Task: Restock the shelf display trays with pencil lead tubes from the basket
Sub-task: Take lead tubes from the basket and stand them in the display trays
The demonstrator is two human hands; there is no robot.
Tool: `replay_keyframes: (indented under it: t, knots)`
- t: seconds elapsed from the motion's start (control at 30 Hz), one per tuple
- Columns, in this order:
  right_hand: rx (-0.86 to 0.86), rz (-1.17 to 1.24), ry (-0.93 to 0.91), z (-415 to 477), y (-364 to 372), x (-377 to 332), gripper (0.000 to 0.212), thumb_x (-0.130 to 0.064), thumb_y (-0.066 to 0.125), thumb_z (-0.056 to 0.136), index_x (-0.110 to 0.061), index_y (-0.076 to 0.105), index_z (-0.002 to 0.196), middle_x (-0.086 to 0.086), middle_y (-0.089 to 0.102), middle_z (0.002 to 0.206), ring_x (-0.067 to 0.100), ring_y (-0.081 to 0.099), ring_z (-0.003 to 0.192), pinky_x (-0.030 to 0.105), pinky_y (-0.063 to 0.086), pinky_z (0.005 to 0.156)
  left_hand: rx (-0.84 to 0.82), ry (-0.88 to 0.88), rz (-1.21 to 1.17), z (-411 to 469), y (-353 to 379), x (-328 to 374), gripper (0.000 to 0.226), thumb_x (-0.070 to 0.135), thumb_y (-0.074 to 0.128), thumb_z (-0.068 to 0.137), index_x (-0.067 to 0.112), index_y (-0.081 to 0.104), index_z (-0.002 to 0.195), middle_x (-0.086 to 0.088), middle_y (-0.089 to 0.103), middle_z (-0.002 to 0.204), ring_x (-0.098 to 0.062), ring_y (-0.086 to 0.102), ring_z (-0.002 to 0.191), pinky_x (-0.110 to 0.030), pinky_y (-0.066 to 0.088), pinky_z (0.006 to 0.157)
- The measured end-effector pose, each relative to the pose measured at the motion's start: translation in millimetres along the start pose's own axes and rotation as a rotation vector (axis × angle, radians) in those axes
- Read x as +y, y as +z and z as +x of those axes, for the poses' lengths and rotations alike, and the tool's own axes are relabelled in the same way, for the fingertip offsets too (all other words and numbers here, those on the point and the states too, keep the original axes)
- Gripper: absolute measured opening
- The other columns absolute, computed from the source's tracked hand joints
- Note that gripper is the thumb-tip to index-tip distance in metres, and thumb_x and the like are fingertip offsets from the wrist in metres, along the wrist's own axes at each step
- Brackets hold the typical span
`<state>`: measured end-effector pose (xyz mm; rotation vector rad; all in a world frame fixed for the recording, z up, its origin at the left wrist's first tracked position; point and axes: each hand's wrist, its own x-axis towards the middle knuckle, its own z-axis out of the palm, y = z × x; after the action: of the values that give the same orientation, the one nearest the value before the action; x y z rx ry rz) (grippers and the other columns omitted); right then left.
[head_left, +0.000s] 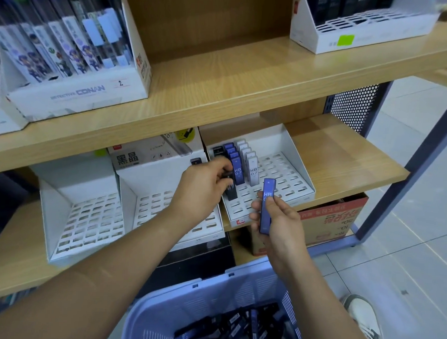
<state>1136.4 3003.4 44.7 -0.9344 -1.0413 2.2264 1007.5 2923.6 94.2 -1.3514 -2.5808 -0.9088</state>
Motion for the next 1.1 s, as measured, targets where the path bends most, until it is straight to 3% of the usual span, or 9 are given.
replay_keyframes:
  t: [0.23,0.37,0.47,0.57,0.63,0.77,0.9,1.03,1.1]
  knots:
    - [-0.104,0.06,0.02,-4,-1,-7,0.021,-0.006,0.048,0.101,-0.008,0.067,0.108,0.004,0.06,0.075,0.012,0.058,0.066,0.022,0.049,0.059,0.14,0.137,0.143,0,1,-1,0.019,0.01,0.067,0.085,0.01,0.074,0.103,-0.007,0.064,0.1,-0.023,0.06,0.091,-0.023,0.044,0.082]
    - [-0.245,0.013,-0.018,-8,0,-15,0.02,0.001,0.058,0.091,-0.005,0.07,0.106,0.011,0.071,0.079,0.014,0.066,0.067,0.02,0.054,0.06,-0.023,-0.11,-0.263,-5,-16,21,0.027,0.012,0.055,0.093,0.022,0.068,0.115,0.002,0.068,0.104,-0.011,0.062,0.089,-0.026,0.051,0.085]
    - [-0.319,0.041,0.001,-12,2,-21,0.022,0.0,0.066,0.079,-0.004,0.071,0.099,0.014,0.073,0.081,0.017,0.068,0.067,0.021,0.055,0.059,-0.201,-0.293,-0.657,-8,-31,35,0.024,0.009,0.055,0.094,0.02,0.071,0.108,-0.007,0.071,0.093,-0.014,0.064,0.077,-0.028,0.056,0.077]
    - [-0.349,0.01,0.006,-16,5,-24,0.018,-0.002,0.068,0.077,-0.003,0.072,0.095,0.015,0.073,0.08,0.017,0.068,0.064,0.021,0.055,0.058,-0.242,-0.3,-0.682,-12,-43,35,0.02,0.006,0.063,0.089,0.016,0.072,0.104,-0.009,0.072,0.089,-0.016,0.067,0.073,-0.024,0.057,0.073]
    - [-0.307,-0.083,0.02,-18,6,-23,0.017,-0.016,0.072,0.076,-0.008,0.071,0.09,0.012,0.072,0.076,0.014,0.065,0.059,0.02,0.052,0.055,-0.254,-0.31,-0.625,-13,-48,30,0.021,0.005,0.068,0.085,0.013,0.072,0.104,-0.009,0.072,0.081,-0.016,0.068,0.069,-0.023,0.057,0.068]
    - [-0.04,-0.377,0.002,-15,2,-15,0.039,-0.049,0.064,0.087,-0.014,0.064,0.07,0.001,0.054,0.052,0.009,0.042,0.041,0.019,0.037,0.043,-0.113,-0.382,-0.538,-9,-59,22,0.018,0.007,0.071,0.082,0.012,0.071,0.099,-0.009,0.072,0.078,-0.016,0.068,0.065,-0.022,0.057,0.065]
    - [0.295,-0.277,-0.064,0,-14,4,0.034,-0.035,0.063,0.092,-0.013,0.052,0.07,-0.003,0.051,0.056,0.01,0.044,0.049,0.028,0.042,0.054,0.082,-0.332,-0.424,3,-59,18,0.016,0.011,0.072,0.082,0.026,0.067,0.084,0.001,0.07,0.078,-0.011,0.066,0.068,-0.024,0.054,0.07]
    - [0.341,-0.227,-0.101,10,-17,14,0.027,-0.027,0.072,0.087,-0.014,0.049,0.089,0.004,0.063,0.082,0.019,0.061,0.07,0.035,0.053,0.065,0.078,-0.192,-0.295,18,-40,26,0.014,0.012,0.07,0.084,0.023,0.068,0.094,0.011,0.064,0.081,0.001,0.058,0.073,-0.007,0.046,0.067]
    - [0.344,-0.272,-0.13,12,-15,16,0.03,-0.026,0.074,0.085,-0.016,0.048,0.094,0.004,0.064,0.087,0.024,0.068,0.082,0.044,0.057,0.075,0.058,-0.118,-0.198,24,-28,29,0.017,0.012,0.069,0.085,0.02,0.071,0.1,0.012,0.062,0.08,0.003,0.056,0.071,-0.008,0.046,0.069]
